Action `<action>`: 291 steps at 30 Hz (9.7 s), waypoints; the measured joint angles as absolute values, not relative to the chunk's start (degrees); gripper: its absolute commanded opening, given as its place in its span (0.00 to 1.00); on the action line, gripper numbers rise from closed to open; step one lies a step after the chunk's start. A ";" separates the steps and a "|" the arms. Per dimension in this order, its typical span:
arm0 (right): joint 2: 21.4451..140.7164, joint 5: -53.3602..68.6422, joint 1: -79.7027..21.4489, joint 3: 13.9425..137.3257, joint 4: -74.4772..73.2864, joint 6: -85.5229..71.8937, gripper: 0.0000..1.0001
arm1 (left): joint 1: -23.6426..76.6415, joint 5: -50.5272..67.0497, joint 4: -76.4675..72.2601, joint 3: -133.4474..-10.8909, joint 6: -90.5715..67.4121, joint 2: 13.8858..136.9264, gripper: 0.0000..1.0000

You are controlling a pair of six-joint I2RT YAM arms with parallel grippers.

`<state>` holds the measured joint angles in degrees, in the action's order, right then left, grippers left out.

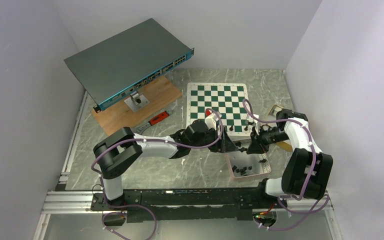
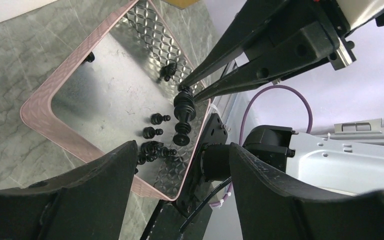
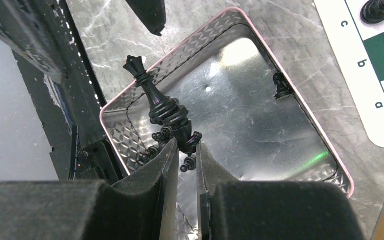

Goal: Set up the chess pieces on the board

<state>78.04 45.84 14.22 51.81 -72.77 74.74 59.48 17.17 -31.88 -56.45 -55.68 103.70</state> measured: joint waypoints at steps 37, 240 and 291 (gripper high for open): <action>79.05 48.49 14.48 52.10 -72.99 74.98 0.00 | 60.25 16.53 -27.77 -60.84 -54.70 106.67 0.00; 71.64 49.04 28.32 60.64 -76.77 79.96 0.97 | 59.20 -7.51 22.44 -93.51 25.23 99.44 0.89; 104.12 23.94 -14.85 74.98 -42.54 34.37 0.54 | 36.23 10.28 18.92 -52.97 8.34 56.12 1.00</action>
<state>104.12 23.94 -14.85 74.98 -42.54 34.37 36.23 10.28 18.92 -52.97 8.34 56.12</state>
